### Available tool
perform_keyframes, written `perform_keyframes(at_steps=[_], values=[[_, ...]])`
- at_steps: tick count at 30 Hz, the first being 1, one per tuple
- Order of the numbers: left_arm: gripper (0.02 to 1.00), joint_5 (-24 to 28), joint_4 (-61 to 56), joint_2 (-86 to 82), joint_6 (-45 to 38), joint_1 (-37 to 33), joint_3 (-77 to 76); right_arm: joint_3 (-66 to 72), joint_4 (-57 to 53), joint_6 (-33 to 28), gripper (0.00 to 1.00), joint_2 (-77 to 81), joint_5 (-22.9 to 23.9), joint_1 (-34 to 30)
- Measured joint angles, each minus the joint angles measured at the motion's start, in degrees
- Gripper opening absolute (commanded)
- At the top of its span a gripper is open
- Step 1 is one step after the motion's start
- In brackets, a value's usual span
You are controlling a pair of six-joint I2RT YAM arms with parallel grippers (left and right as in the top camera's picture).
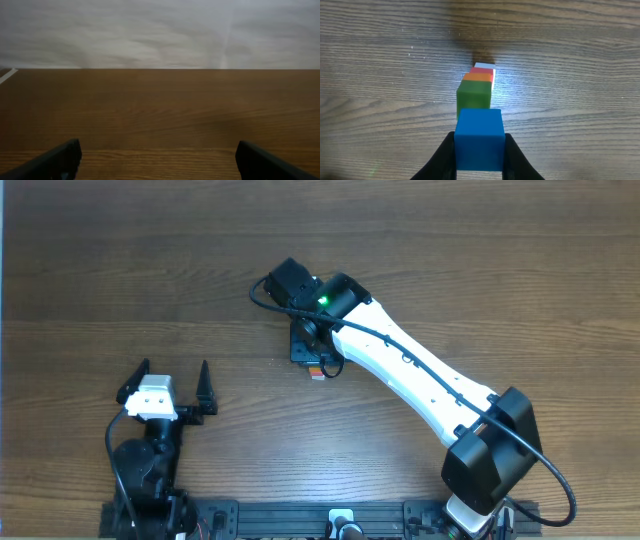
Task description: Stack Cubes
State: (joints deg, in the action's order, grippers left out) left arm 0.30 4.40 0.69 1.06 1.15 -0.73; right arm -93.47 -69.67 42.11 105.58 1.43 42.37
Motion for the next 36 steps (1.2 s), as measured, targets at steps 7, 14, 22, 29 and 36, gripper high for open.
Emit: perform_keyframes(at_steps=[7, 14, 22, 29, 36], values=[[0.998, 0.0, 0.02, 0.0, 0.0, 0.0, 0.0, 0.0, 0.52, 0.02, 0.012, 0.44, 0.0, 0.0], [1.0, 0.0, 0.0, 0.0, 0.0, 0.0, 0.0, 0.02, 1.2, 0.0, 0.012, 0.76, -0.02, 0.0], [1.0, 0.0, 0.0, 0.0, 0.0, 0.0, 0.0, 0.04, 1.84, -0.02, 0.009, 2.6, -0.02, 0.0], [1.0, 0.0, 0.0, 0.0, 0.0, 0.0, 0.0, 0.04, 1.88, 0.0, 0.012, 2.6, -0.04, 0.0], [1.0, 0.0, 0.0, 0.0, 0.0, 0.0, 0.0, 0.04, 1.88, -0.04, 0.069, 2.62, -0.04, 0.0]])
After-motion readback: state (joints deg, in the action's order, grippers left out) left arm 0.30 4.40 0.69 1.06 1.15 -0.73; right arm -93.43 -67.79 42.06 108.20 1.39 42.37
